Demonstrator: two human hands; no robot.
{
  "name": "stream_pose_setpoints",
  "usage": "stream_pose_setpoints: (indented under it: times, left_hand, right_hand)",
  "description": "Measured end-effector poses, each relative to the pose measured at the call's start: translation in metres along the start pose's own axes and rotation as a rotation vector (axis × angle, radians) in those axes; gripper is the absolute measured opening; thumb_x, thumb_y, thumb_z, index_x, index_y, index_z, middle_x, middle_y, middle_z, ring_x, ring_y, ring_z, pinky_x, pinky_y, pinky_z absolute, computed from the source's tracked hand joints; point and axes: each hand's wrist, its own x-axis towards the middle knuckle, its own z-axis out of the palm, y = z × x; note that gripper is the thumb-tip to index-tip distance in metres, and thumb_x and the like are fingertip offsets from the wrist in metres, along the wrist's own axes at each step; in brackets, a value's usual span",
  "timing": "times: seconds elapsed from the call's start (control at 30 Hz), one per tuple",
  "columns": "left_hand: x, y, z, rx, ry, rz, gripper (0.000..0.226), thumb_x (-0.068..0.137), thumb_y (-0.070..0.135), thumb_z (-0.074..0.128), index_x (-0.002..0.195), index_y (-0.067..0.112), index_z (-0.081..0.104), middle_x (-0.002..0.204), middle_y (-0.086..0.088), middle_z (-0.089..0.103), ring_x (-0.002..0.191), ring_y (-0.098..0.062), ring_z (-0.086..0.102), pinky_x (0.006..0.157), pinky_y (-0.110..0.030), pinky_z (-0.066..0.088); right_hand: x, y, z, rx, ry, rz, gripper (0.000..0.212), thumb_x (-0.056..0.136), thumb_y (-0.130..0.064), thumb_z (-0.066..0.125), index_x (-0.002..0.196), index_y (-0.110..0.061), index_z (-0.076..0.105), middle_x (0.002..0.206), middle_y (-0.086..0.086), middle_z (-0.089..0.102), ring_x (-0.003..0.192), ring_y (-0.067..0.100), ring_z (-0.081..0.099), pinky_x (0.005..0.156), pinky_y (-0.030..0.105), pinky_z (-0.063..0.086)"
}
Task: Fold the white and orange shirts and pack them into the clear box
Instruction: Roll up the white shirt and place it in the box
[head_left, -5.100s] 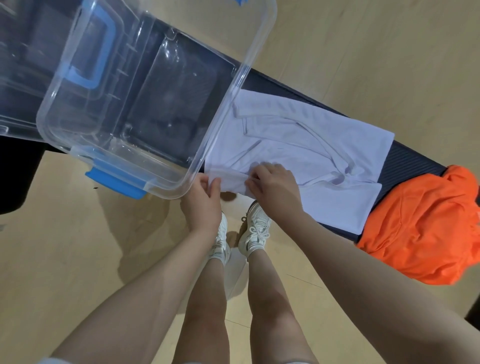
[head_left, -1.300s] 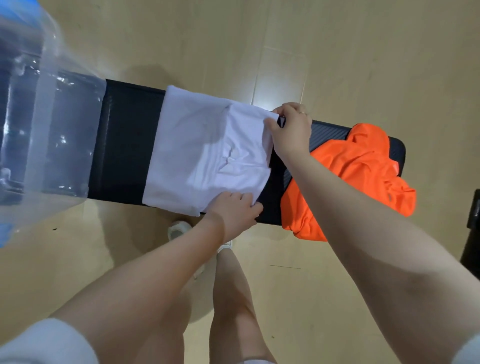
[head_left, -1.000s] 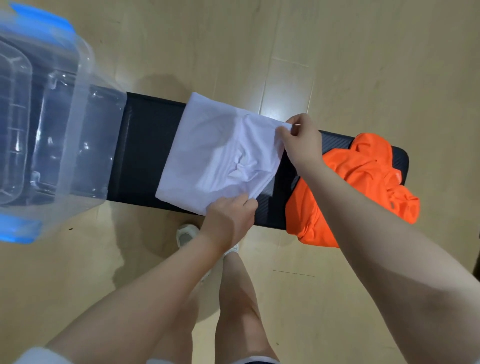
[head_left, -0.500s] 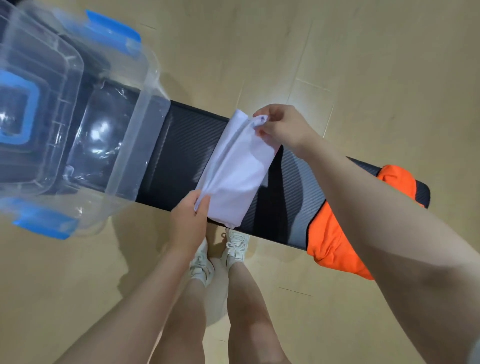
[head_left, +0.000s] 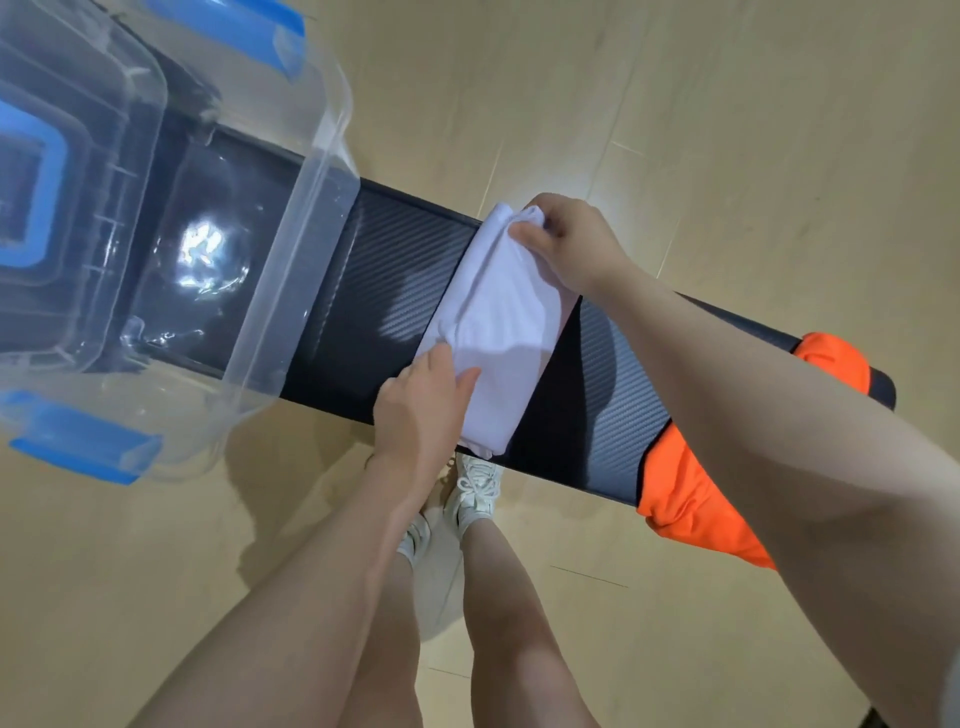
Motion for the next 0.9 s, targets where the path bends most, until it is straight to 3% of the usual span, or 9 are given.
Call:
stream_pose_setpoints:
  times: [0.13,0.2,0.3,0.37,0.43,0.5,0.57,0.7,0.9]
  left_hand:
    - [0.010,-0.003,0.004,-0.075,-0.075,-0.097,0.027,0.097,0.010,0.029,0.112,0.005,0.051,0.093,-0.012,0.062,0.084,-0.031,0.062,0.069,-0.035,0.043]
    - [0.007,-0.017,0.001,-0.216,-0.018,-0.073,0.018,0.096,0.005,0.036,0.099,-0.003,0.052,0.084,-0.024,0.061,0.075,-0.041,0.059,0.061,-0.037,0.041]
    - [0.007,-0.037,0.007,-0.044,0.122,0.099,0.016,0.084,-0.011,0.039,0.080,-0.004,0.053,0.063,-0.023,0.058,0.046,-0.028,0.040,0.043,-0.020,0.020]
    - [0.011,-0.039,0.010,0.030,0.232,0.102,0.017,0.080,-0.006,0.045,0.092,-0.001,0.057,0.073,-0.018,0.062,0.052,-0.026,0.043,0.045,-0.019,0.029]
    - [0.014,-0.031,0.014,-0.014,0.344,0.048,0.042,0.082,0.001,0.053,0.124,0.002,0.047,0.112,-0.019,0.059,0.093,-0.033,0.055,0.075,-0.040,0.047]
    - [0.011,-0.024,0.019,0.028,0.403,0.235,0.050,0.081,0.006,0.049,0.130,0.004,0.038,0.132,-0.020,0.044,0.116,-0.031,0.044,0.095,-0.040,0.037]
    - [0.008,-0.021,0.031,0.112,0.321,0.364,0.052,0.086,0.024,0.041,0.133,0.003,0.034,0.141,-0.020,0.036,0.125,-0.031,0.039,0.104,-0.040,0.034]
    - [0.006,-0.021,0.052,0.175,0.181,0.153,0.070,0.087,0.043,0.033,0.140,-0.001,0.023,0.149,-0.023,0.028,0.137,-0.031,0.020,0.111,-0.043,0.013]
    - [0.001,-0.032,0.062,0.125,0.264,0.105,0.078,0.086,0.051,0.034,0.143,0.001,0.013,0.149,-0.016,0.010,0.138,-0.031,0.013,0.116,-0.041,0.001]
  right_hand:
    - [0.006,0.003,0.009,-0.081,0.129,-0.012,0.031,0.093,-0.032,0.050,0.070,-0.014,0.038,0.058,-0.006,0.036,0.067,0.021,0.039,0.064,0.029,0.027]
    - [0.007,0.006,0.015,-0.173,0.179,-0.025,0.030,0.095,-0.033,0.046,0.075,-0.012,0.039,0.059,-0.004,0.038,0.069,0.023,0.042,0.068,0.030,0.025]
    - [0.007,0.005,0.025,-0.415,0.247,-0.072,0.029,0.099,-0.034,0.034,0.086,-0.011,0.045,0.076,0.007,0.052,0.078,0.029,0.048,0.071,0.032,0.024]
    - [0.008,0.003,0.032,-0.562,0.306,-0.096,0.036,0.101,-0.035,0.027,0.100,-0.007,0.050,0.091,0.012,0.060,0.088,0.031,0.052,0.072,0.034,0.023]
    - [0.007,0.003,0.036,-0.636,0.344,-0.056,0.040,0.101,-0.037,0.024,0.108,-0.006,0.049,0.100,0.012,0.061,0.094,0.031,0.052,0.074,0.035,0.025]
    - [0.005,0.005,0.040,-0.592,0.358,-0.029,0.040,0.100,-0.038,0.027,0.115,-0.008,0.048,0.110,0.011,0.059,0.104,0.030,0.049,0.085,0.037,0.024]
    - [-0.003,0.010,0.041,-0.499,0.423,-0.103,0.041,0.097,-0.035,0.035,0.125,-0.008,0.047,0.126,0.011,0.054,0.120,0.029,0.044,0.100,0.038,0.014]
    - [-0.048,0.016,0.054,-0.489,0.419,-0.496,0.054,0.093,-0.032,0.044,0.137,-0.002,0.037,0.145,0.020,0.039,0.136,0.031,0.025,0.114,0.036,0.000]
    - [-0.067,0.042,0.076,-0.752,0.094,-0.623,0.062,0.090,-0.046,0.041,0.139,-0.008,0.040,0.147,0.010,0.039,0.135,0.029,0.038,0.112,0.043,0.016]
